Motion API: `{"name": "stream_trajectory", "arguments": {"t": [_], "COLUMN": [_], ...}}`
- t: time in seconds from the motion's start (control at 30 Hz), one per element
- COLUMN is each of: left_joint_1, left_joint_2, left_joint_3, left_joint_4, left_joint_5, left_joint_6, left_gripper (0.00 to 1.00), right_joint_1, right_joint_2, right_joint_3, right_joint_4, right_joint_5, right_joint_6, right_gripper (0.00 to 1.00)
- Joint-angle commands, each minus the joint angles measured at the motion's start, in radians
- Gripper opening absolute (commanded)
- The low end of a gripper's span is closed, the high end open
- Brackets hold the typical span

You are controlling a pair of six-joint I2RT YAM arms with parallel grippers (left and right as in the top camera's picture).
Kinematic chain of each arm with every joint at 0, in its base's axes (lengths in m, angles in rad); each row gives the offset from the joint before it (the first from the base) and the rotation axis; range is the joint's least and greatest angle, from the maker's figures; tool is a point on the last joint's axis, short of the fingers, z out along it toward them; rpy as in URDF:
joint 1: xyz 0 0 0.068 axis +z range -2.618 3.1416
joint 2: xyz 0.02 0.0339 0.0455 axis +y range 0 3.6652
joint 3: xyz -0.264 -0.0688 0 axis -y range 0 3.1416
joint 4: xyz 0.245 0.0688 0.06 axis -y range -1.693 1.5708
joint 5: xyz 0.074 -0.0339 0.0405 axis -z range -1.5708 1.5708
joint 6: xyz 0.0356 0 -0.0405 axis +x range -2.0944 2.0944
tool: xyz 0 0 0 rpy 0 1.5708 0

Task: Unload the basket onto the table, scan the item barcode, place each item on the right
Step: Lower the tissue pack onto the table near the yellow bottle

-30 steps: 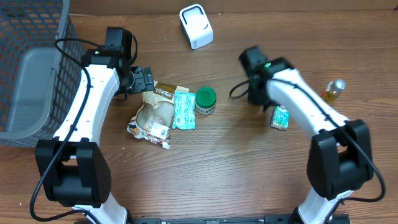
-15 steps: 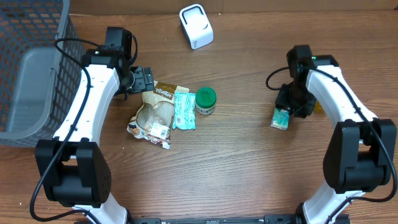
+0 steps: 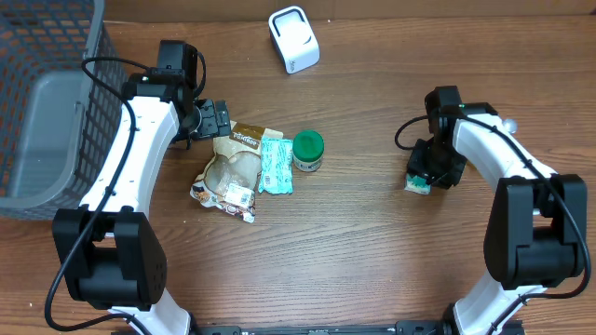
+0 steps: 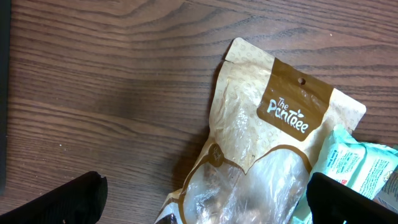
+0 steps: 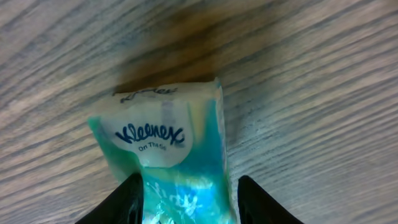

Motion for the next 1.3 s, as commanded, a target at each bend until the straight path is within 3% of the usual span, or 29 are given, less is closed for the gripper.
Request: {"name": "stream_trajectory", "arguments": {"t": [0.0,0.2,0.53,0.67,1.0,1.03,1.07,1.13,1.17,1.23,1.27], "left_joint_1": [0.000,0.000,0.000,0.000,0.000,0.000,0.000,0.000,0.000,0.000,0.000], "left_joint_2": [-0.008,-0.008,-0.008,-0.008,-0.008,-0.008,-0.008,-0.008,-0.008,-0.008,-0.008], "left_joint_3": [0.011,0.011,0.011,0.011,0.011,0.011,0.011,0.011,0.011,0.011,0.011], "left_joint_4": [0.000,0.000,0.000,0.001,0.000,0.000,0.000,0.000,0.000,0.000,0.000], "left_joint_5": [-0.006,-0.006,-0.006,-0.006,-0.006,-0.006,-0.006,-0.006,-0.006,-0.006,-0.006], "left_joint_6": [-0.003,-0.003,-0.003,-0.003,-0.003,-0.003,-0.003,-0.003,-0.003,-0.003,-0.003], "left_gripper": [1.00,1.00,1.00,1.00,1.00,1.00,1.00,1.00,1.00,1.00,1.00], "right_joint_1": [-0.004,-0.002,-0.002,-0.004,-0.061,-0.070,-0.076,-0.087,-0.089,-0.089,-0.089], "right_joint_2": [-0.029,-0.029,-0.029,-0.029,-0.036,-0.036,-0.036,-0.035,-0.035,-0.035,-0.035], "right_joint_3": [-0.025,-0.024,-0.024,-0.024,0.116,0.119,0.119,0.118,0.118,0.113,0.105], "right_joint_4": [0.025,0.080,0.124,0.127,-0.024,-0.025,-0.023,-0.026,-0.033,-0.047,-0.048], "right_joint_5": [-0.003,-0.206,-0.221,-0.196,-0.264,-0.270,-0.275,-0.275,-0.275,-0.275,-0.275], "right_joint_6": [0.002,-0.152,-0.155,-0.150,-0.154,-0.154,-0.154,-0.154,-0.155,-0.154,-0.154], "right_gripper": [0.44,0.44,0.39,0.48,0.50,0.63,1.00,1.00,0.93,0.61,0.50]}}
